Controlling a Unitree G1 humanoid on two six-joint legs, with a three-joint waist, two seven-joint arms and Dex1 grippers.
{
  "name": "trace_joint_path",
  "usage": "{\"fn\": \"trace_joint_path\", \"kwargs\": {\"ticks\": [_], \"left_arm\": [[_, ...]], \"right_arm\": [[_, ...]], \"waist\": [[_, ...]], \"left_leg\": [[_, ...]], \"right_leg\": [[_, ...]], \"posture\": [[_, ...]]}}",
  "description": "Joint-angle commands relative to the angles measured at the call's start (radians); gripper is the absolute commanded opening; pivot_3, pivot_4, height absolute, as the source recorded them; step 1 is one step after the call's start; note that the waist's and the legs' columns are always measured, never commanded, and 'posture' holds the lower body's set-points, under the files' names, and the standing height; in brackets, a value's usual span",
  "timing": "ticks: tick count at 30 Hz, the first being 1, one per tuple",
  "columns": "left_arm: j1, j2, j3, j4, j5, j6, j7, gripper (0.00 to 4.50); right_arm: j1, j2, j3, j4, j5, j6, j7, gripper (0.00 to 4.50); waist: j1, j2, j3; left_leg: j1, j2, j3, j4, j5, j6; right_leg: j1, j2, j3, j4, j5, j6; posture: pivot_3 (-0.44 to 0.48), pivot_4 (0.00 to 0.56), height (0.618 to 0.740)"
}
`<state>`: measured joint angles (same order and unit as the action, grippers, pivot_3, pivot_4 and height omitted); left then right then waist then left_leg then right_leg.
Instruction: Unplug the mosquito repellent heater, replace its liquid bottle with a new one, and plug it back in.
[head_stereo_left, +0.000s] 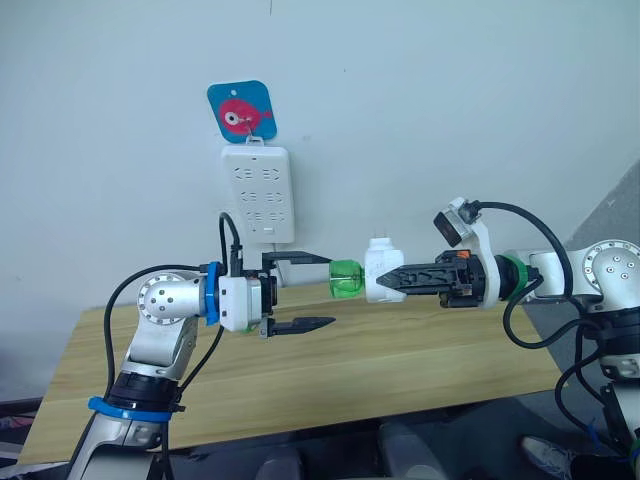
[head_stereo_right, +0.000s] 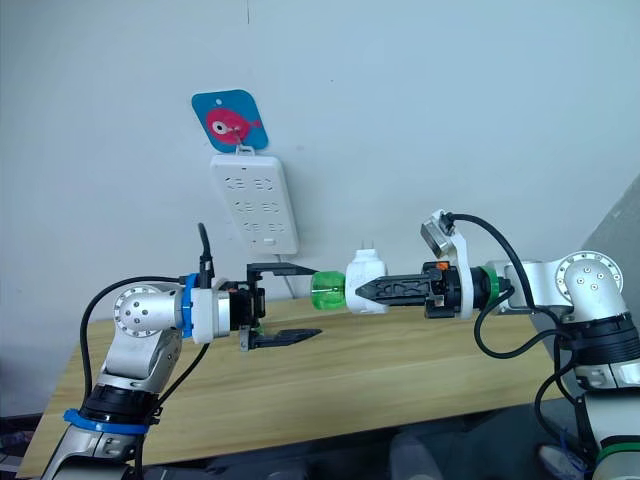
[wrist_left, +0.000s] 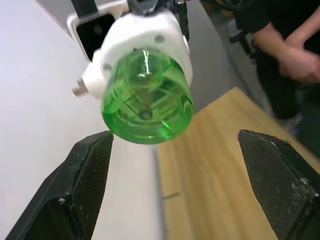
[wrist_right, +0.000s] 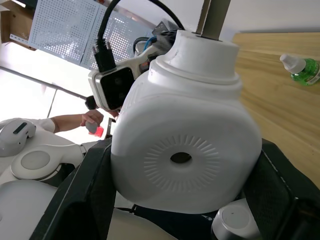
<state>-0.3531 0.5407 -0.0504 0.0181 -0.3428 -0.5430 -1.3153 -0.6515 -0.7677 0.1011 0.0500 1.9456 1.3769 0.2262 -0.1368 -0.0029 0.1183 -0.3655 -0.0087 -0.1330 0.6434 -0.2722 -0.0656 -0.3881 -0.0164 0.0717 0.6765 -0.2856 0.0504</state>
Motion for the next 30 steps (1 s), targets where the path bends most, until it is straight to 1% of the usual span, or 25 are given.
{"fn": "trace_joint_path", "kwargs": {"ticks": [1, 5, 12, 15, 19, 20, 24, 27, 28, 30], "left_arm": [[-0.038, -0.03, 0.016, 0.022, 0.028, -0.114, 0.058, 4.16], [-0.053, -0.061, -0.013, 0.023, 0.066, -0.189, 0.109, 4.16], [-0.087, -0.061, -0.038, 0.09, 0.157, -0.274, 0.187, 4.16], [-0.098, -0.057, -0.054, 0.119, 0.185, -0.307, 0.212, 3.56], [-0.103, -0.055, -0.079, 0.125, 0.193, -0.318, 0.24, 2.34], [-0.105, -0.054, -0.084, 0.124, 0.192, -0.319, 0.246, 2.23], [-0.106, -0.049, -0.096, 0.108, 0.182, -0.312, 0.266, 2.23], [-0.097, -0.03, -0.11, 0.081, 0.145, -0.277, 0.253, 2.23], [-0.086, -0.017, -0.123, 0.053, 0.106, -0.224, 0.233, 2.23], [-0.044, 0.04, -0.161, -0.033, -0.002, -0.036, 0.162, 2.23]], "right_arm": [[-0.001, 0.008, -0.035, -0.013, 0.027, -0.017, -0.006, 3.09], [0.004, 0.013, -0.039, -0.018, 0.027, -0.023, -0.018, 3.09], [0.001, 0.019, -0.043, -0.014, 0.027, -0.025, -0.031, 3.09], [-0.001, 0.021, -0.044, -0.013, 0.027, -0.023, -0.028, 3.09], [0.001, 0.022, -0.046, -0.017, 0.027, -0.022, -0.025, 3.09], [0.001, 0.022, -0.046, -0.017, 0.027, -0.022, -0.025, 3.09], [0.004, 0.021, -0.048, -0.021, 0.027, -0.022, -0.029, 3.09], [0.005, 0.022, -0.049, -0.022, 0.027, -0.027, -0.04, 3.09], [0.004, 0.022, -0.05, -0.022, 0.027, -0.028, -0.043, 3.09], [0.001, 0.017, -0.051, -0.025, 0.027, -0.028, -0.044, 3.09]], "waist": [[-0.001, 0.0, 0.0], [-0.002, 0.0, 0.0], [-0.003, 0.0, 0.0], [-0.003, 0.0, 0.0], [-0.004, 0.0, 0.0], [-0.004, 0.0, 0.0], [-0.004, 0.0, 0.0], [-0.004, 0.0, 0.0], [-0.005, 0.0, 0.0], [-0.008, 0.0, 0.0]], "left_leg": [[0.0, 0.0, 0.0, 0.0, 0.0, 0.0], [0.0, 0.0, 0.0, 0.001, 0.0, 0.0], [0.0, 0.0, 0.0, 0.001, 0.0, 0.0], [0.0, 0.0, 0.0, 0.001, 0.0, 0.0], [0.0, 0.0, 0.0, 0.001, 0.0, 0.0], [0.0, 0.001, -0.001, 0.001, 0.0, 0.0], [0.0, 0.0, -0.001, 0.001, 0.0, 0.0], [0.0, 0.0, -0.001, 0.001, 0.0, 0.0], [0.0, 0.0, -0.001, 0.001, 0.0, 0.0], [0.0, 0.001, -0.001, 0.001, 0.0, 0.0]], "right_leg": [[0.0, 0.0, 0.0, 0.0, 0.0, 0.001], [0.001, 0.0, 0.0, 0.0, 0.001, 0.001], [0.001, 0.001, 0.0, 0.001, 0.001, 0.001], [0.001, 0.001, 0.0, 0.001, 0.001, 0.001], [0.0, 0.001, 0.0, 0.001, 0.001, 0.001], [0.0, 0.001, 0.0, 0.001, 0.001, 0.001], [0.0, 0.001, 0.0, 0.001, 0.001, 0.001], [0.0, 0.001, 0.0, 0.001, 0.001, 0.001], [0.0, 0.001, 0.0, 0.001, 0.001, 0.001], [0.0, 0.001, 0.0, 0.001, 0.001, 0.001]], "posture": [[-0.159, 0.067, 0.74], [-0.161, 0.066, 0.74], [-0.16, 0.068, 0.74], [-0.162, 0.07, 0.74], [-0.164, 0.071, 0.74], [-0.164, 0.071, 0.74], [-0.164, 0.074, 0.74], [-0.164, 0.075, 0.74], [-0.166, 0.078, 0.74], [-0.17, 0.077, 0.74]]}}
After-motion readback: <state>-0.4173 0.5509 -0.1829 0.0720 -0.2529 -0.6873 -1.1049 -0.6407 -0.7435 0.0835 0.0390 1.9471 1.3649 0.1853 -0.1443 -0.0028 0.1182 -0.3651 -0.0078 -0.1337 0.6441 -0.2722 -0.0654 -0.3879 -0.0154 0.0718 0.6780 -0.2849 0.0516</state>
